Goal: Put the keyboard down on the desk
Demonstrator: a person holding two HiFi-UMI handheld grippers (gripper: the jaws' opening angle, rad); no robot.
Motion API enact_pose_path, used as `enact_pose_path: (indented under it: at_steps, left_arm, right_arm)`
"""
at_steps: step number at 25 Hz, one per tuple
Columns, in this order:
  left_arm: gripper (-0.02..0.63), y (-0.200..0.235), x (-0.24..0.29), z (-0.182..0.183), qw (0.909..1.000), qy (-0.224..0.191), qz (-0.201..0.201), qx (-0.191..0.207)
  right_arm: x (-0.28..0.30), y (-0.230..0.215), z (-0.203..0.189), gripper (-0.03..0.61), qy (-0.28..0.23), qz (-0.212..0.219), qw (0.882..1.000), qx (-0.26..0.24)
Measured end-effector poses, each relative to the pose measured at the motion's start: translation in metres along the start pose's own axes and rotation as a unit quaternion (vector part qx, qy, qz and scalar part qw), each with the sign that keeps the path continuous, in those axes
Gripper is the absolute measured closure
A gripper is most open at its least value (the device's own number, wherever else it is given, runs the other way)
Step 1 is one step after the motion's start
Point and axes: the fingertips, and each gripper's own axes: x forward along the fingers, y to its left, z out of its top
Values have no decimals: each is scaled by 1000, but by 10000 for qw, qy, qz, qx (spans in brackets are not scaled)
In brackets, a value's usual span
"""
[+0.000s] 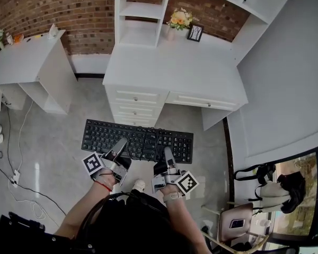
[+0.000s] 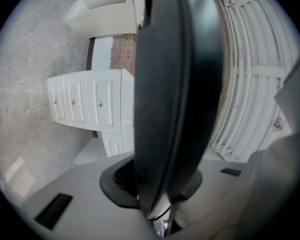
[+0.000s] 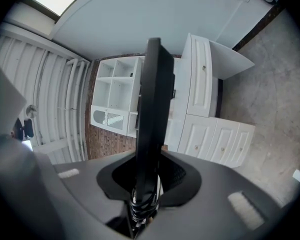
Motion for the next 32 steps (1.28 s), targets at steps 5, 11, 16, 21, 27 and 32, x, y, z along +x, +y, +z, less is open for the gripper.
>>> enact_pose_path:
  at_steps: [5,11,16,21,27,32]
  left_arm:
    - [555,8,27,5,10000,-59,32,18]
    - [554,12,54,5,9999,-110,18,-29]
    - [555,16,65,6,9999,-121,89,-60]
    - [555,24,79,13,9997,-131,167,-93]
    - [554,35,112,24,9995,-107,246,-190]
    - [555,37,152,36,9995,-6,278,-174]
  right_arm:
    - [22,-12,18,494,85,-27,10000,36]
    - [39,-21,38,495,109,-40,9999,1]
    - [46,-28,46,495,122,-103,9998,72]
    - [60,-39,51,494,127,-188,9996,156]
    - [86,-52,67,494,125,-286,9994,160]
    - [116,-62,88,495,90,-383,9991,167]
